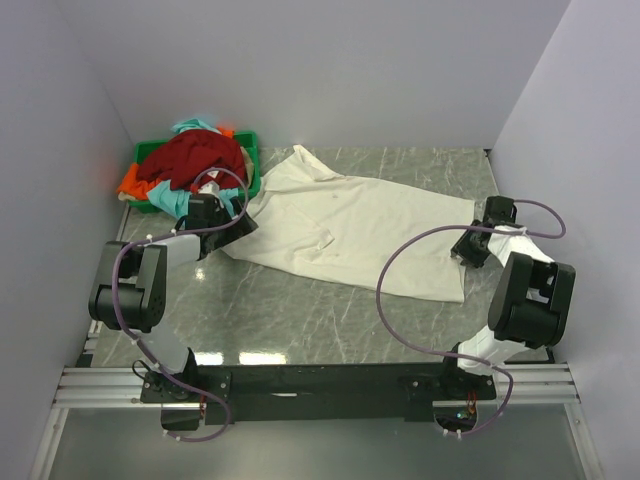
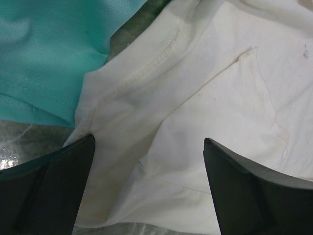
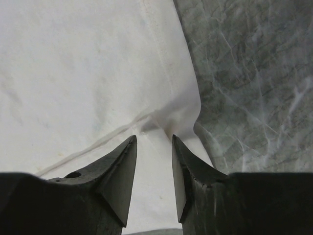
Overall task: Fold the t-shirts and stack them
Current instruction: Fold the tshirt
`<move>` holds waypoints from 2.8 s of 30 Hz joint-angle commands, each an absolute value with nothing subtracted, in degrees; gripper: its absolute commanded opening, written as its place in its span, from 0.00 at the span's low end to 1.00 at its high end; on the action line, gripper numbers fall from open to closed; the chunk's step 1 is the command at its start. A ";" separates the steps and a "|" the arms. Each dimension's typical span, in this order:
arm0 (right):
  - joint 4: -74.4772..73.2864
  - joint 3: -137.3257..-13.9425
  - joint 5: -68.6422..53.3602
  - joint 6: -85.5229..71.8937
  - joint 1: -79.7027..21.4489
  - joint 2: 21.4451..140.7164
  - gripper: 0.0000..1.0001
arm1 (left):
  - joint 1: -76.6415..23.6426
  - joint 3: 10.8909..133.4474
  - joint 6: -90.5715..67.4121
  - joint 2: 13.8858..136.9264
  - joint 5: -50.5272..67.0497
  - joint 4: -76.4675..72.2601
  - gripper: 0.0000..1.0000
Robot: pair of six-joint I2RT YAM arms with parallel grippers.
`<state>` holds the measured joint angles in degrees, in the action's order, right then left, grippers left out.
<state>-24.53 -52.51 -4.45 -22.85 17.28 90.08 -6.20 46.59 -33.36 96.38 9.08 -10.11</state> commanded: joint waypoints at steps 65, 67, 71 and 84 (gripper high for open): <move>-29.18 -53.88 8.79 -24.26 17.49 90.35 0.00 | -5.45 44.39 -32.87 92.38 6.51 -8.61 0.91; -29.18 -53.79 9.05 -24.26 17.67 90.26 0.00 | -5.45 44.03 -33.13 91.50 5.19 -8.26 0.89; -29.09 -53.61 9.14 -24.26 17.75 90.26 0.00 | -5.45 43.24 -33.49 90.27 3.34 -7.47 0.87; -28.83 -53.53 8.09 -24.08 17.84 90.26 0.00 | -4.31 37.89 -35.77 84.73 0.18 -7.73 0.78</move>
<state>-29.19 -53.89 6.52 -24.16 17.26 90.19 -5.04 38.92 -34.76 87.50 1.45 -7.25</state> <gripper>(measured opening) 0.008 0.784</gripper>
